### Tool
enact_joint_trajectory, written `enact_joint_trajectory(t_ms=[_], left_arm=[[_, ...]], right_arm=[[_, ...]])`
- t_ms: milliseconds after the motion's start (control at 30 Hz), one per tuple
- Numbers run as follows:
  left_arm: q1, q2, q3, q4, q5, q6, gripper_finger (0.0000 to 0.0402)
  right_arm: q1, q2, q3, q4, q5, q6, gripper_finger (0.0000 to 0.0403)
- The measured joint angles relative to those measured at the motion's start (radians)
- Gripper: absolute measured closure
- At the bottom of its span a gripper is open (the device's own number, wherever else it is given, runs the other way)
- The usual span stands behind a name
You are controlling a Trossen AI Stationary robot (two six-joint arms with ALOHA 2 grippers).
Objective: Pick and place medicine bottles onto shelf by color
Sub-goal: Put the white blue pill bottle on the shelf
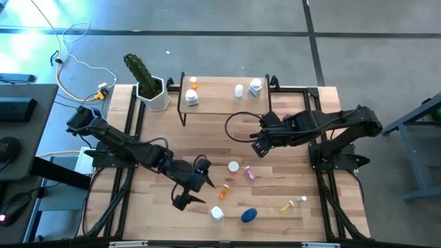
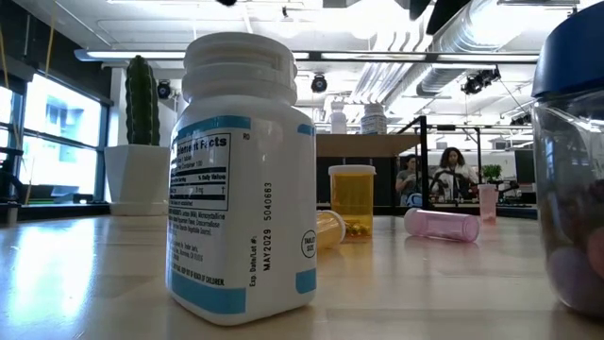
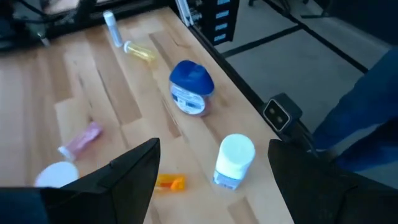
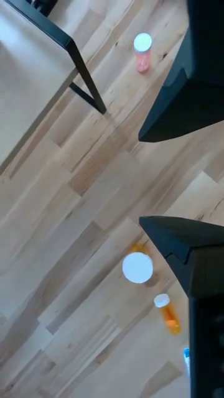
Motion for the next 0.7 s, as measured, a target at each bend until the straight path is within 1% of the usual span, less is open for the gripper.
enact_joint_trajectory(t_ms=[333,700], left_arm=[[-0.017,0.130,0.000,0.134,0.010,0.022,0.0115],[-0.064,0.244,0.001,0.208,0.012,0.023,0.0115]], right_arm=[[-0.025,0.000,0.000,0.000,0.003,-0.007,0.0206],[-0.025,0.001,0.000,0.004,0.014,0.004,0.0206]])
